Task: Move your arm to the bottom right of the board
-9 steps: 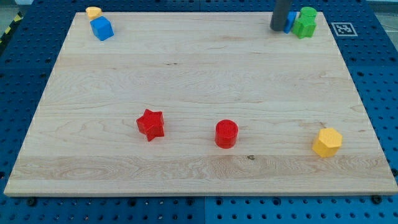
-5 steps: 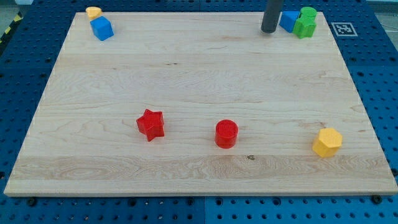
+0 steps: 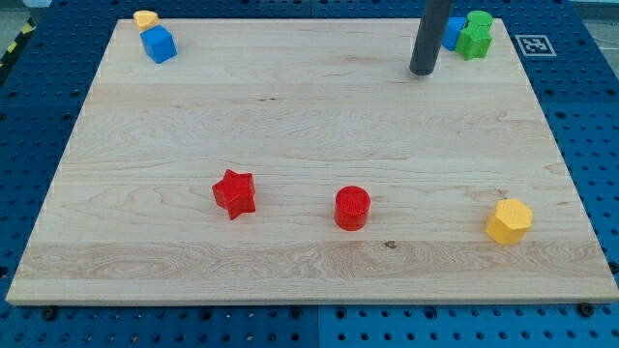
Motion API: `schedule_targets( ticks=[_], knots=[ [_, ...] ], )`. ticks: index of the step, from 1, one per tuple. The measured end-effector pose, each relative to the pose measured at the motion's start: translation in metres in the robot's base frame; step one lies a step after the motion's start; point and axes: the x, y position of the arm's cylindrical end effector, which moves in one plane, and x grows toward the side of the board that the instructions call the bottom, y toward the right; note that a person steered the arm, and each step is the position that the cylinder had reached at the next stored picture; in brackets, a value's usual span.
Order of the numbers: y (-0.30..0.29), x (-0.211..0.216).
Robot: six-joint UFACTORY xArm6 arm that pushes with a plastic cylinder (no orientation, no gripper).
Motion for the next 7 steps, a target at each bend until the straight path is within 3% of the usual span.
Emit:
schedule_targets(
  ticks=[2, 5, 7],
  knots=[
    [0.006, 0.004],
    [0.034, 0.08],
    [0.051, 0.104]
  ],
)
